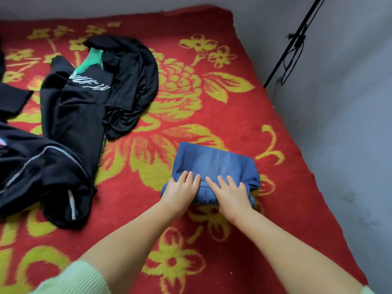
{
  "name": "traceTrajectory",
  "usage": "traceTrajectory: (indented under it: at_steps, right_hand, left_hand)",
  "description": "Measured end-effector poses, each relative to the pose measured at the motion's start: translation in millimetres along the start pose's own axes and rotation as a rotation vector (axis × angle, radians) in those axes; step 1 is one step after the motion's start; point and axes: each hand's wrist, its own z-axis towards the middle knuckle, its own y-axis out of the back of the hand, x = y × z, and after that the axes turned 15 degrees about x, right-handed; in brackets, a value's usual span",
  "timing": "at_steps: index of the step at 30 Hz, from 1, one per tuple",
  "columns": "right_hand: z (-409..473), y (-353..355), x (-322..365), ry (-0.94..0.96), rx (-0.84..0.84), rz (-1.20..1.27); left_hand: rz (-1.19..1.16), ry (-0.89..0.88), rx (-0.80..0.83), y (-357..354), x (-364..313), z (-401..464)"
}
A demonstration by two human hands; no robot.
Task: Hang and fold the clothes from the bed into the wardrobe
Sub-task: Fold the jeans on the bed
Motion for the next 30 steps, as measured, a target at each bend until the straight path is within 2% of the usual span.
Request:
traceTrajectory:
  at_steps: [4, 9, 13, 17, 23, 30]
  right_hand:
    - [-36.6, 38.4, 21.0, 0.085, -0.080, -0.056]
    - [-87.2, 89.8, 91.1, 0.221, -0.196, -0.170]
    - [-128.6, 116.1, 178.2, 0.351, -0.238, -0.278]
    - [-185.2, 139.0, 303.1, 0.550, -0.351, -0.443]
    - [-291.5, 111.2, 476.7, 0.815, -0.417, -0.610]
    - [-430.6, 33.1, 650.7, 1.126, -0.456, -0.727]
  left_hand:
    - [0.014, 0.075, -0.081, 38.3, 13.3, -48.1]
    - [0.013, 0.266, -0.040, 75.8, 51.0, -149.8]
    - [0.016, 0.453, 0.014, 83.2, 87.3, -254.0]
    - [0.011, 0.678, -0.009, 77.2, 123.8, -395.4]
    - [-0.040, 0.954, -0.003, 41.0, 128.9, -611.3]
    - [-0.130, 1.248, 0.044, -9.4, 81.5, -850.0]
